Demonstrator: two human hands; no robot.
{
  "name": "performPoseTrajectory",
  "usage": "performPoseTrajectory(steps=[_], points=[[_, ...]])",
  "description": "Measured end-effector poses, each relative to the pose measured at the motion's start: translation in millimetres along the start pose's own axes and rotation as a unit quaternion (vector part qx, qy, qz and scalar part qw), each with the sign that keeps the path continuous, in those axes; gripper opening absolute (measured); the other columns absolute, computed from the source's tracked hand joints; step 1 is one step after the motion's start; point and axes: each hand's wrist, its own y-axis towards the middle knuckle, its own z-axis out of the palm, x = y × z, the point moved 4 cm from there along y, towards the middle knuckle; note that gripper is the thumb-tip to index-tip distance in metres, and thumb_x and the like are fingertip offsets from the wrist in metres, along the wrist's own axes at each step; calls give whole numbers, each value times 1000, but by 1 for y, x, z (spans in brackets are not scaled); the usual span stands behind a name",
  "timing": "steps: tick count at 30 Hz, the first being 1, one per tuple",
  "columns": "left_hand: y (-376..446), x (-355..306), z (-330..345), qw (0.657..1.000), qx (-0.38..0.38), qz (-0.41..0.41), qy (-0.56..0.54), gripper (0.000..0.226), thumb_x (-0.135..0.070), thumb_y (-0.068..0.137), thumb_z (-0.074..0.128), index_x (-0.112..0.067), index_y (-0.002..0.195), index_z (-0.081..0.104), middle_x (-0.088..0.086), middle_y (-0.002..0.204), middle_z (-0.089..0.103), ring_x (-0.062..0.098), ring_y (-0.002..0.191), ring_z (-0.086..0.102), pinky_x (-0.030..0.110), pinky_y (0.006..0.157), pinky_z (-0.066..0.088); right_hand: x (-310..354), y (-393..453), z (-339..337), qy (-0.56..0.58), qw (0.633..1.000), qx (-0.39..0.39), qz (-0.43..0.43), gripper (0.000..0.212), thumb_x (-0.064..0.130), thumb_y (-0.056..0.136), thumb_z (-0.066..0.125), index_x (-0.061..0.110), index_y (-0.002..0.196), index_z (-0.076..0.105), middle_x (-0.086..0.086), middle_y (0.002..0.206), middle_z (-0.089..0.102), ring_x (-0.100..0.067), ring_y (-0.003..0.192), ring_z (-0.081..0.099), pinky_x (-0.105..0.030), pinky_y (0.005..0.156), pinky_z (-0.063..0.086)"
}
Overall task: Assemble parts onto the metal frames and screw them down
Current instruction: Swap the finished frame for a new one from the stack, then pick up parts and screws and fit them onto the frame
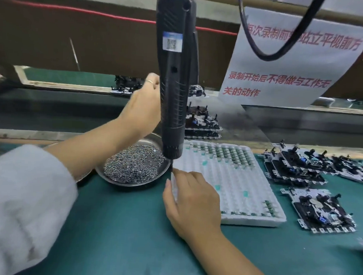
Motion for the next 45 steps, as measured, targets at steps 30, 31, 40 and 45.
performPoseTrajectory(steps=[30, 31, 40, 45], points=[[-258, 59, -136, 968, 72, 58, 232, 47, -48, 91, 42, -14, 114, 64, 1, 101, 65, 16, 94, 55, 30, 85, 39, 68, -43, 4, 161, 934, 226, -223, 40, 41, 88, 58, 15, 117, 66, 4, 119, 64, -21, 111, 58, -36, 92, 48], [-253, 69, -145, 961, 53, 25, 269, 46, -45, 90, 42, -11, 109, 67, 4, 96, 66, 21, 92, 57, 35, 82, 40, 67, -42, 4, 164, 937, 225, -211, 39, 39, 87, 61, 14, 117, 66, 4, 119, 64, -22, 111, 59, -38, 91, 49], [-246, 114, -170, 937, 102, -162, 293, 17, -38, 88, 62, -27, 97, 71, -6, 99, 63, 20, 102, 57, 34, 83, 34, 69, -41, 4, 165, 939, 235, -190, 40, 35, 82, 65, 12, 115, 67, 2, 117, 65, -24, 111, 60, -42, 93, 50], [-240, 113, -174, 953, 73, -178, 234, 6, -26, 86, 67, -26, 86, 73, -11, 82, 60, 16, 79, 57, 35, 79, 39, 70, -41, 4, 173, 936, 245, -185, 39, 35, 83, 64, 11, 114, 67, 1, 117, 65, -25, 113, 59, -43, 94, 49]])
